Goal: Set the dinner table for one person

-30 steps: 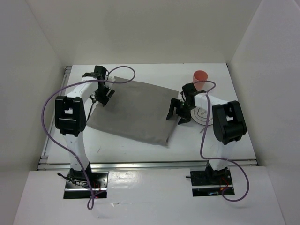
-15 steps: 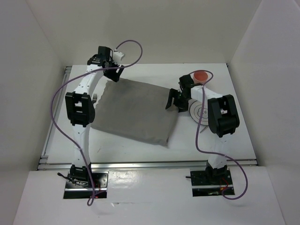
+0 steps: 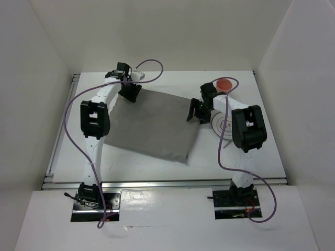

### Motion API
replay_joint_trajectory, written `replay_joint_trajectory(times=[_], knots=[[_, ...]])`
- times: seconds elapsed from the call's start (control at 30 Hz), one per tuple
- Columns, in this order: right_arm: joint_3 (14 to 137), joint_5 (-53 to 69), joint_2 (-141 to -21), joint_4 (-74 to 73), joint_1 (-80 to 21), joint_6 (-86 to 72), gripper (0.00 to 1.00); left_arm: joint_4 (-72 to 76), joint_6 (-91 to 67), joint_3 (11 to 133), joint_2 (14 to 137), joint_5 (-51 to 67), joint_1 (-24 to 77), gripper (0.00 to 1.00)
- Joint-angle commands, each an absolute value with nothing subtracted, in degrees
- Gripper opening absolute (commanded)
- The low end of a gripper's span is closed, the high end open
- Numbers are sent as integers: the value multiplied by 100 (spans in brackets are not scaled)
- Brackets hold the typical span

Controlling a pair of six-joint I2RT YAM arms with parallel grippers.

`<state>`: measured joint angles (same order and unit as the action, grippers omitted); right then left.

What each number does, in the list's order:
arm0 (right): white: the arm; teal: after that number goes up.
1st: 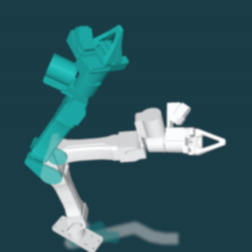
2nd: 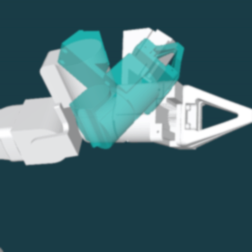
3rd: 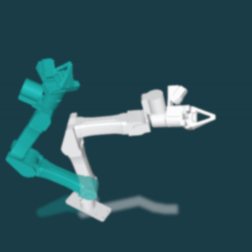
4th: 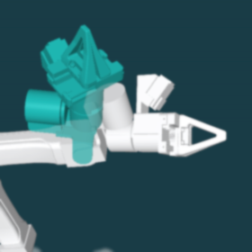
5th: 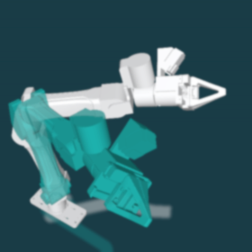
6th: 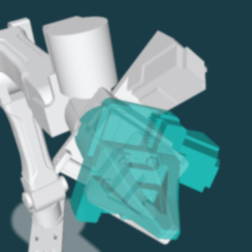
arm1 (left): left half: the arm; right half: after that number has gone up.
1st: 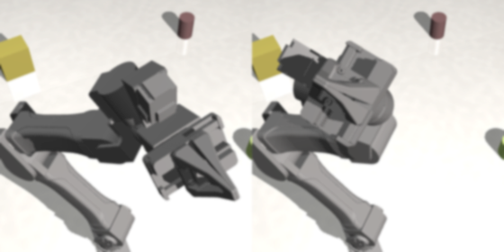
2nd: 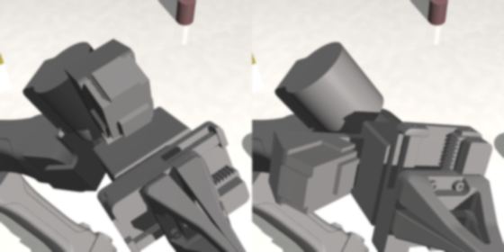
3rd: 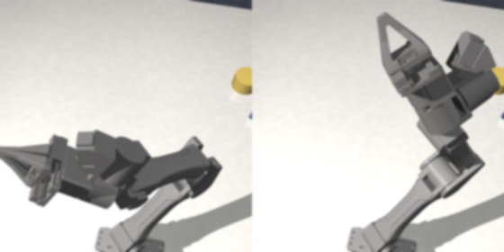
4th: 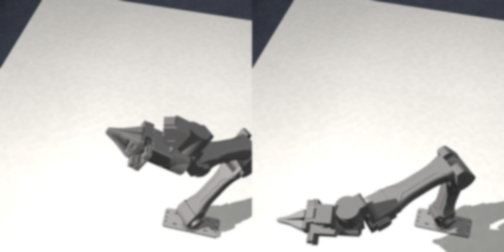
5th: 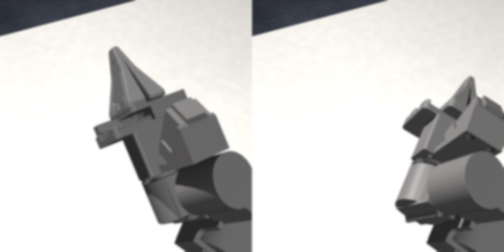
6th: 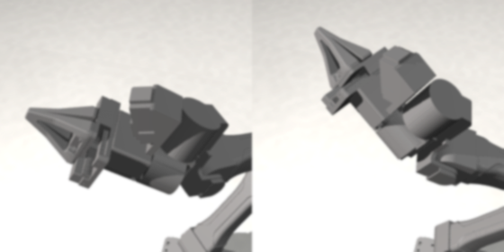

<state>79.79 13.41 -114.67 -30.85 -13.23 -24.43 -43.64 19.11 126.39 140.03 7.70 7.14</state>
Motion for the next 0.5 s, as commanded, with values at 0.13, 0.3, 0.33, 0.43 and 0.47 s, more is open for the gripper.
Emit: replay_joint_trajectory(times=[0.13,0.3,0.33,0.43,0.47], knots=[[8007,792,-11355,-3278,-1239,-2251,74,-4245,1740,12709,14221,1054,712,26],[8060,668,-11180,-3401,-1239,-2128,73,-4175,1617,12648,14221,721,712,0],[8060,668,-11180,-3401,-1239,-2127,72,-4175,1617,12647,14168,660,712,0],[8060,615,-11031,-3401,-1239,-2075,70,-3973,1617,12228,13888,607,712,0],[8060,615,-10961,-3401,-1239,-2074,69,-3833,1617,12139,13817,606,712,0]])
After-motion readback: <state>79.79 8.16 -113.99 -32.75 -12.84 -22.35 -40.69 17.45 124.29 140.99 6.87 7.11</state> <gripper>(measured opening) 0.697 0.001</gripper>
